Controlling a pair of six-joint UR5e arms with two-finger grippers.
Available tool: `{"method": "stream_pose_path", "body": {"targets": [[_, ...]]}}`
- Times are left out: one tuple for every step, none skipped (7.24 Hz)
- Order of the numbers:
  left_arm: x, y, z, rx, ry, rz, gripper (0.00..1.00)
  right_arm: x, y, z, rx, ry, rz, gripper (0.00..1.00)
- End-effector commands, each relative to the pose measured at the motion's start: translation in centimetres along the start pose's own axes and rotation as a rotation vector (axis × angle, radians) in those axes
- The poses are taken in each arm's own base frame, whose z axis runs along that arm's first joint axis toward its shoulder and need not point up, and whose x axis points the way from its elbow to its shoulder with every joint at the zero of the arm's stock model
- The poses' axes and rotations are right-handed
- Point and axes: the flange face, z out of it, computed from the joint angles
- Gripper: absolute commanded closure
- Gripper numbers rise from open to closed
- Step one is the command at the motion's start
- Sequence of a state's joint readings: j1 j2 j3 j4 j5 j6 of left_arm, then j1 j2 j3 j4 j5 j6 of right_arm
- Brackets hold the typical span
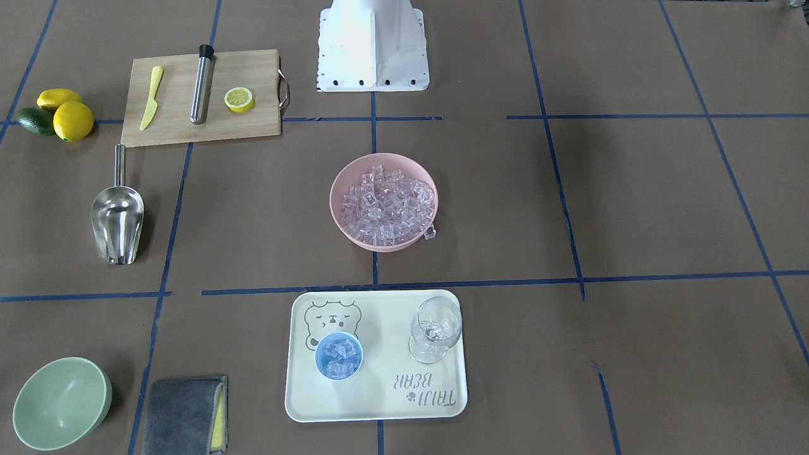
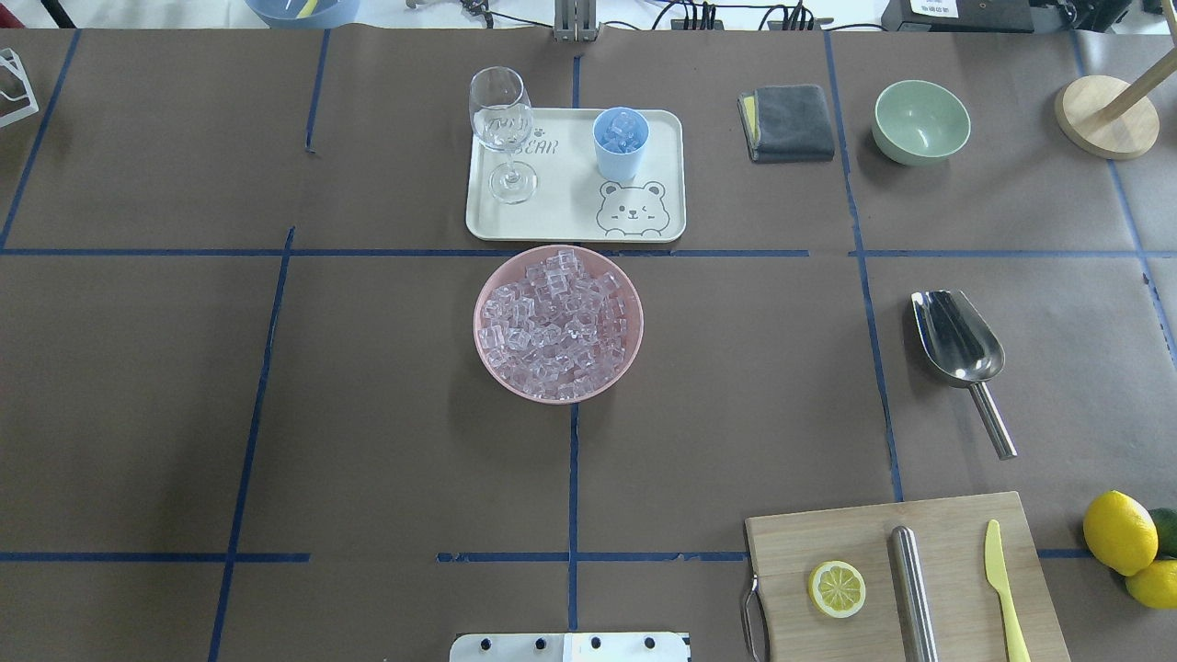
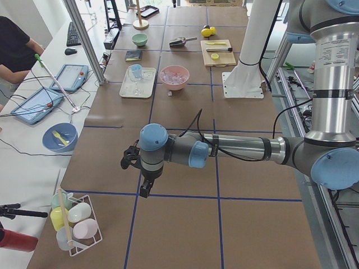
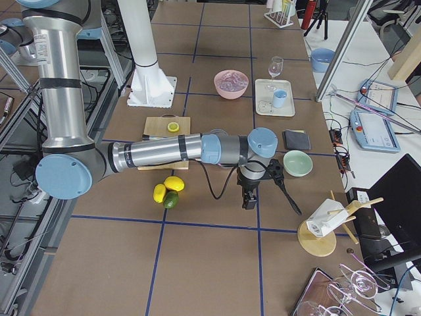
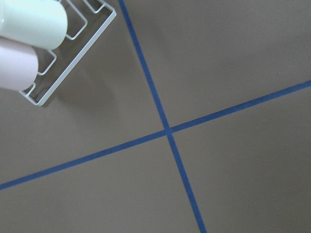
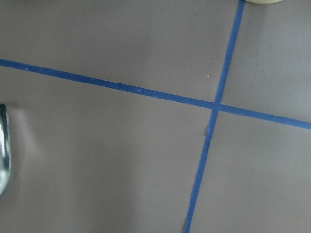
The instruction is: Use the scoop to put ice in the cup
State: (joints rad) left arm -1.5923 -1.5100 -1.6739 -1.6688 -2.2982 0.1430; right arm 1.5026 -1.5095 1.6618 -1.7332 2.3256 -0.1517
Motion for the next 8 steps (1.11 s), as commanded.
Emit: {"method": "stream_pose_path", "body": {"targets": [[-0.7, 0.9, 0.2, -0.039, 0.023, -0.054, 0.0, 2.4, 0.4, 0.3, 0.015, -0.034, 0.009, 0.0], [-0.7, 0.9, 0.2, -0.039, 0.023, -0.055, 0.0, 2.1, 0.0, -0.2, 0.048, -0.023, -0.03, 0.0], [-0.8, 1.0, 0.3, -0.042, 0.023, -0.063, 0.0, 3.1, 0.7, 1.0, 0.043, -0.019, -0.02, 0.0], [-1.0, 1.1, 0.7, -0.048, 0.024, -0.067, 0.0, 5.4, 1.0, 1.3, 0.042, -0.03, 0.033, 0.0], [-1.0, 1.1, 0.9, -0.052, 0.025, -0.068, 0.0, 6.6, 1.6, -0.4, 0.074, -0.052, 0.066, 0.0], [-1.0, 1.1, 0.9, -0.051, 0.024, -0.066, 0.0, 7.6, 2.5, -1.4, 0.107, -0.11, 0.11, 0.0], [-1.0, 1.1, 0.9, -0.05, 0.025, -0.064, 0.0, 9.1, 4.3, -2.1, 0.13, -0.125, 0.158, 0.0], [-1.2, 1.2, 0.9, -0.052, 0.025, -0.067, 0.0, 9.5, 5.6, -1.7, 0.128, -0.113, 0.181, 0.0]]}}
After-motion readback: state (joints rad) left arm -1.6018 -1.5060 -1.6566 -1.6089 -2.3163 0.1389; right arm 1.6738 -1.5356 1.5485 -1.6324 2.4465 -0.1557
